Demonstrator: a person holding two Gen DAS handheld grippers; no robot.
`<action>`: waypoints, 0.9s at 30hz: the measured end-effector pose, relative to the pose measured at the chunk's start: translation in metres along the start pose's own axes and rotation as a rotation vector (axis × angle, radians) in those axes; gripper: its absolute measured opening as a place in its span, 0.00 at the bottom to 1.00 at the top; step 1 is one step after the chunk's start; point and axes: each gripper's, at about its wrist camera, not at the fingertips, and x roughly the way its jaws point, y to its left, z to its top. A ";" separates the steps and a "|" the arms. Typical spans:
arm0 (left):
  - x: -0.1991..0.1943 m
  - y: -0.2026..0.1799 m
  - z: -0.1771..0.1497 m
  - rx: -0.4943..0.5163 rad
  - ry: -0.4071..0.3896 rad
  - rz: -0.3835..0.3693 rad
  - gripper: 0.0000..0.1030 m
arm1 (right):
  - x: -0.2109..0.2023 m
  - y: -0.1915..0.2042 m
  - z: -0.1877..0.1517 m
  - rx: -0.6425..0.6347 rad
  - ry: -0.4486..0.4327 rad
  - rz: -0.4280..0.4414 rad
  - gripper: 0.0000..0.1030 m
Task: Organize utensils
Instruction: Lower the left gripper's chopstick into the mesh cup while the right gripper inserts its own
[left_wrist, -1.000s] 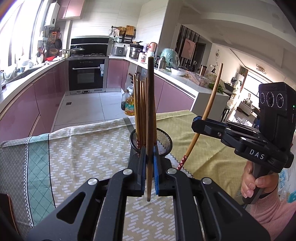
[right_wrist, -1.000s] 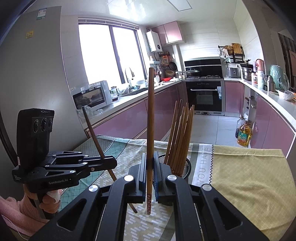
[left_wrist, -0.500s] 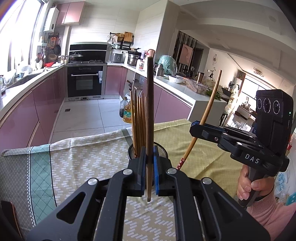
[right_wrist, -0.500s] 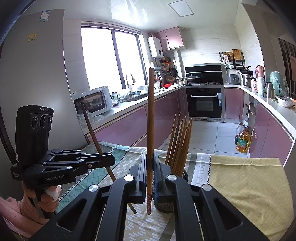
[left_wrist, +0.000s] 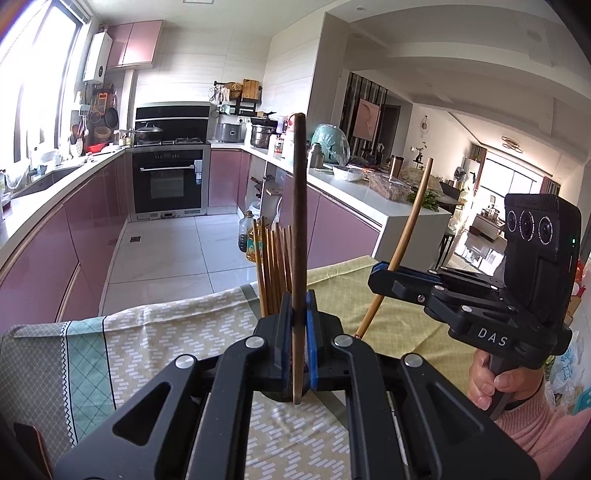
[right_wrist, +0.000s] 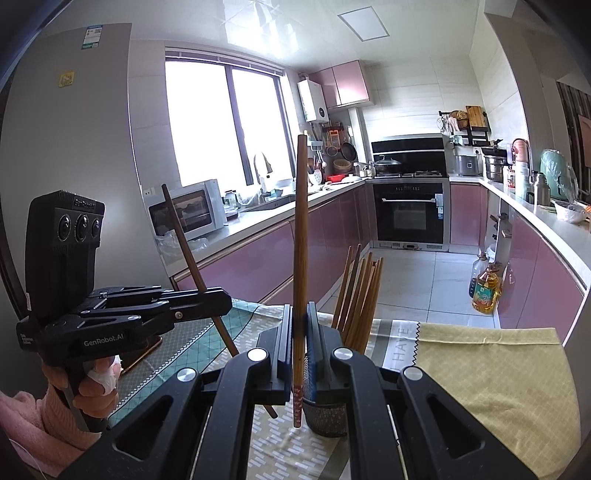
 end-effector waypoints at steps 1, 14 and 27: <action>0.000 0.001 0.000 0.001 -0.003 0.000 0.07 | -0.001 0.001 0.000 -0.001 -0.001 0.000 0.06; 0.001 0.000 0.004 0.017 -0.022 0.002 0.07 | -0.004 0.002 0.006 -0.013 -0.015 -0.005 0.06; 0.004 0.000 0.009 0.016 -0.028 0.008 0.07 | -0.004 0.002 0.007 -0.015 -0.023 -0.005 0.06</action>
